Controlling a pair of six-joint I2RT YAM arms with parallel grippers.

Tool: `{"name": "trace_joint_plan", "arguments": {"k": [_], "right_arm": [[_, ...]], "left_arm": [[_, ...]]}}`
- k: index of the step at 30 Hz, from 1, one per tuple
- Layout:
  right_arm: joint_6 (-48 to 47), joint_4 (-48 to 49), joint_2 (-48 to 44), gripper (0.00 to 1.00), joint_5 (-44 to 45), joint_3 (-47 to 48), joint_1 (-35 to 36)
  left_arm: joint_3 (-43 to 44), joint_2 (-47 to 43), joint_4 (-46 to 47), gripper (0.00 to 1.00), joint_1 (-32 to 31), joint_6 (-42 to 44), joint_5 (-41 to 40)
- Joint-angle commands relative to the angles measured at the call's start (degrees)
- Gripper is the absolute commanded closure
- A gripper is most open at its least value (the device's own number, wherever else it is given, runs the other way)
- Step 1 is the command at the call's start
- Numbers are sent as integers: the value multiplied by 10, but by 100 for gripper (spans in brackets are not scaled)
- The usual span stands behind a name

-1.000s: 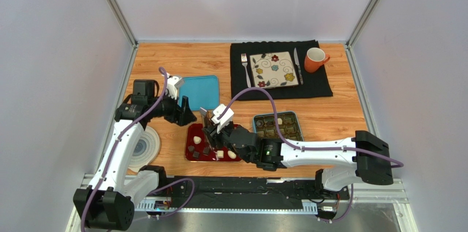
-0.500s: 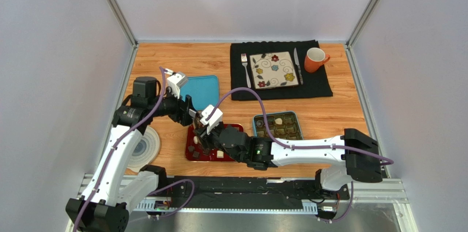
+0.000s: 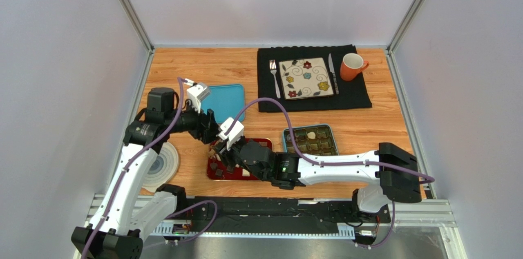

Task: Pack the chocolate
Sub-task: Pick up the fake chocolate from the plate.

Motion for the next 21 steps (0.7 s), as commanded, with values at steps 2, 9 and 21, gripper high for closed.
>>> {"name": "trace_joint_plan", "arguments": {"k": [2,9,21], "right_arm": [[-14,46,-10,59,23,32,-7],[-24,32,-44,70,39,17,-11],[-32,10,-96,73,50,-35,-11]], "left_arm": [[-10,-13,-40,20,-12,13,44],[14,-10,-52,20,-13,27,36],[27,8,-63,18,-13,59,-56]]}}
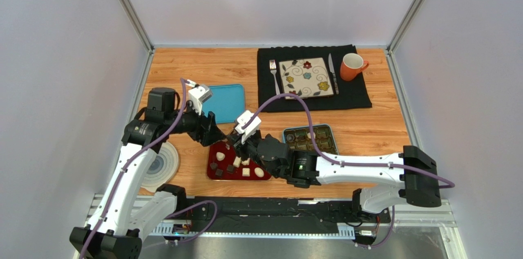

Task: Pack the chocolate
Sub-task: Pick up the fake chocolate from the plate.

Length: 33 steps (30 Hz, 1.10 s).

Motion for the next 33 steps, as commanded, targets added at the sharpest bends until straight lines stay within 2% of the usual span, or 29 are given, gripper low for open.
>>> {"name": "trace_joint_plan", "arguments": {"k": [1,6,8,13,18,22,25,33], "right_arm": [[-16,30,-5,73,18,3,-3],[-18,37,17,69,9,11,-3],[-20,45,20,64,7,9,-3],[-12,54,32,60,-3,8,-3],[-10,66,46,60,-12,11,-3],[-10,69,66,60,-17,28,-4],[-15,69,83,60,-22,42,-3],[-22,67,121,59,-39,85,-11]], "left_arm": [[3,9,-19,18,-3,32,-56],[-2,15,-20,17,-2,42,-132],[2,21,-19,17,-2,38,-167],[4,37,-3,16,12,18,-216],[-6,45,7,16,18,7,-201],[-16,54,12,17,17,-3,-142],[-15,62,12,17,17,-6,-127],[-3,59,4,17,18,7,-183]]}}
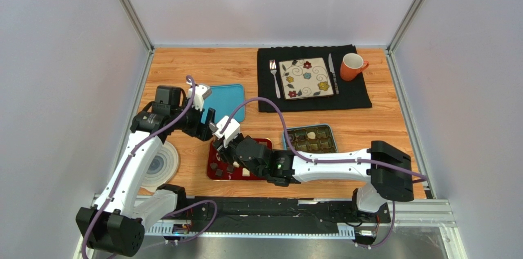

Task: Pack the chocolate
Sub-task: Pick up the fake chocolate from the plate.

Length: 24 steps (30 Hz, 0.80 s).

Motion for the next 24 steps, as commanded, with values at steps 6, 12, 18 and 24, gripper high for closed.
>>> {"name": "trace_joint_plan", "arguments": {"k": [6,12,18,24], "right_arm": [[-8,34,33,59,-21,64,-14],[-5,36,47,58,-28,71,-24],[-5,38,56,58,-36,78,-30],[-1,42,64,58,-42,81,-33]], "left_arm": [[20,-6,7,17,3,-1,-16],[20,-13,37,17,37,-2,-122],[35,7,47,17,100,-15,-98],[13,11,56,17,118,-24,-75]]}}
